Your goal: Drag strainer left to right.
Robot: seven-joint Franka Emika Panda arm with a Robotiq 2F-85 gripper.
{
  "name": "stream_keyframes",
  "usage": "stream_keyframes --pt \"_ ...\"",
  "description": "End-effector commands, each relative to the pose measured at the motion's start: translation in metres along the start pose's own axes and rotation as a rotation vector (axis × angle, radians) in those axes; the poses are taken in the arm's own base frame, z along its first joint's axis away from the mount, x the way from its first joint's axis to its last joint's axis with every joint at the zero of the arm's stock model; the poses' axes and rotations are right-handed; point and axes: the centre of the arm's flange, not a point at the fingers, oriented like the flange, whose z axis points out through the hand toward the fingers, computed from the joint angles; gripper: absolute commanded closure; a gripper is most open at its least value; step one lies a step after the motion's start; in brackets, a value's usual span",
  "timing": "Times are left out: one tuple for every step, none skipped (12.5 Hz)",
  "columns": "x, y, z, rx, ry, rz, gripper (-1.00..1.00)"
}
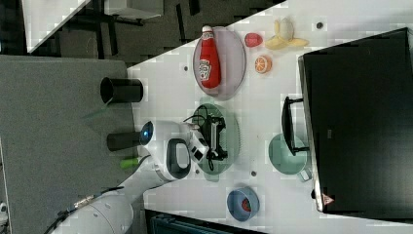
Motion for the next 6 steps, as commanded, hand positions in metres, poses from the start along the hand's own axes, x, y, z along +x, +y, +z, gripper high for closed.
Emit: stream_keyframes --pt "0.043 -0.009 -0.009 0.025 0.017 -0.066 -1.0" --pt "0.054 -0.01 -0.008 0.024 0.022 -0.065 -1.0" --pt "0.065 -0.01 -0.008 0.022 0.027 -0.054 -1.0" --pt "0.074 -0.01 -0.007 0.022 0.032 -0.049 -1.0" --pt "0.084 -0.01 -0.007 0.021 0.036 -0.039 -1.0" --pt "0.093 -0.009 -0.007 0.02 0.041 -0.037 -1.0"
